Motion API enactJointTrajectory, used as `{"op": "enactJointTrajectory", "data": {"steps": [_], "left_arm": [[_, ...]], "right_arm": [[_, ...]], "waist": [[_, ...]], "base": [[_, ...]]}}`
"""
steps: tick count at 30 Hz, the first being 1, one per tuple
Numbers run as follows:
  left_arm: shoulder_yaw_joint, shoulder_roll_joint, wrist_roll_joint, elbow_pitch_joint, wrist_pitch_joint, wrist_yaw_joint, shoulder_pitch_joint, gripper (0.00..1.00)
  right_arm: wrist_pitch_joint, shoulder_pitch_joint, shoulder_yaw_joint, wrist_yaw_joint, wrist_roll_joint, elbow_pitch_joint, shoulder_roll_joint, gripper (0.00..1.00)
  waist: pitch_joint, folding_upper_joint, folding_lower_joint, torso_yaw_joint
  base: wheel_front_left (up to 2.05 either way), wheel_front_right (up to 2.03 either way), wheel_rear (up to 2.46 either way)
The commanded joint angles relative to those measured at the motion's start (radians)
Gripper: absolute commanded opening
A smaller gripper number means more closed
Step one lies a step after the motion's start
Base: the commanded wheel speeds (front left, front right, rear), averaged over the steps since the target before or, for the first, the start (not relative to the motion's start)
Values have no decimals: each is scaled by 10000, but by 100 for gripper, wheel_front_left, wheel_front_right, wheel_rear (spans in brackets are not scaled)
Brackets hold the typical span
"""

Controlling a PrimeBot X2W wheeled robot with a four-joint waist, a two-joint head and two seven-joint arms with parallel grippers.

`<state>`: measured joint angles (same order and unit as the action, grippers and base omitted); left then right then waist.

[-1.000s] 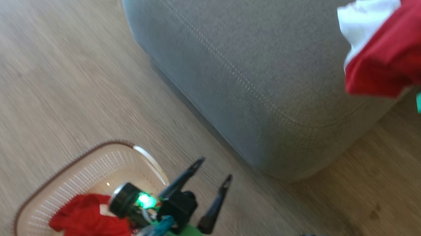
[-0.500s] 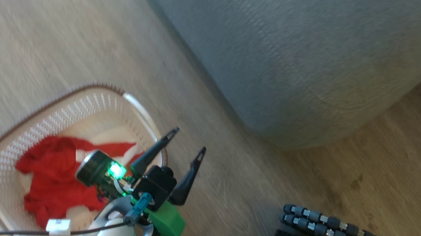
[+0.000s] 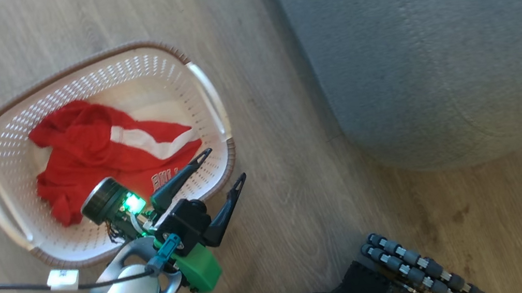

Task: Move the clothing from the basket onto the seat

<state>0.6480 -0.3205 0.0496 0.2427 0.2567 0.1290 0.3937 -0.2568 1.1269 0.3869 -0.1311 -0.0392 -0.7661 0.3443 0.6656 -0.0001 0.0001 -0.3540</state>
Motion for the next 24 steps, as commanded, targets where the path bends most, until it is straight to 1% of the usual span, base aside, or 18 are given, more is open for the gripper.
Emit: {"op": "enactJointTrajectory", "data": {"steps": [1, 3, 5, 6, 8, 11, 17, 19, 20, 21, 22, 24], "left_arm": [[-222, -82, -74, -335, 51, -22, 62, 100], [-232, -34, -76, -353, 51, -21, 46, 100], [-261, 7, -77, -363, 51, -20, 20, 100], [-277, 26, -92, -368, 51, -19, -1, 100], [-270, 33, -113, -366, 51, -17, -23, 100], [-251, 50, -109, -341, 51, -13, -52, 100], [-299, -19, -109, -299, 51, -7, -30, 100], [-327, 35, -54, -451, 51, -4, 9, 100], [-384, 91, 26, -527, 51, -3, 9, 100], [-440, 134, 88, -585, 51, -3, 4, 100], [-476, 151, 111, -615, 51, -1, 3, 100], [-498, 153, 114, -627, 51, 2, 23, 100]], "right_arm": [[-49, 196, 350, 4, -203, 48, 454, 0], [-49, 360, 1131, 4, -623, -550, 595, 0], [-49, 478, 1911, 4, -1027, -1081, 596, 0], [-49, 546, 2544, 4, -1476, -1578, 581, 0], [-49, 642, 3040, 4, -1837, -2018, 526, 0], [-49, 830, 3247, 4, -2416, -2613, 489, 0], [-49, 1362, 3613, 4, -2749, -2360, 332, 0], [-49, 1319, 3487, 4, -3188, -2430, 391, 0], [-49, 1309, 3463, 4, -3380, -2501, 397, 21], [-49, 1301, 3510, 4, -3523, -2664, 392, 69], [-49, 1314, 3584, 4, -3634, -2881, 386, 100], [-32, 1344, 3725, 4, -3890, -3250, 432, 100]], "waist": [[128, 1, -1, 177], [157, 1, -1, 266], [183, 1, -1, 317], [210, 1, -1, 346], [228, 1, -1, 370], [258, 1, -1, 393], [378, 1, -1, 289], [419, 1, -1, 291], [437, 1, -1, 304], [444, 1, -1, 316], [443, 1, -1, 328], [437, 1, -1, 356]], "base": [[0, 0, 0], [0, 0, 0], [0, 0, 0], [0, 0, 0], [0, 0, 0], [0, 0, 0], [0, 0, 0], [0, 0, 0], [0, 0, 0], [0, 0, 0], [0, 0, 0], [0, 0, 0]]}}
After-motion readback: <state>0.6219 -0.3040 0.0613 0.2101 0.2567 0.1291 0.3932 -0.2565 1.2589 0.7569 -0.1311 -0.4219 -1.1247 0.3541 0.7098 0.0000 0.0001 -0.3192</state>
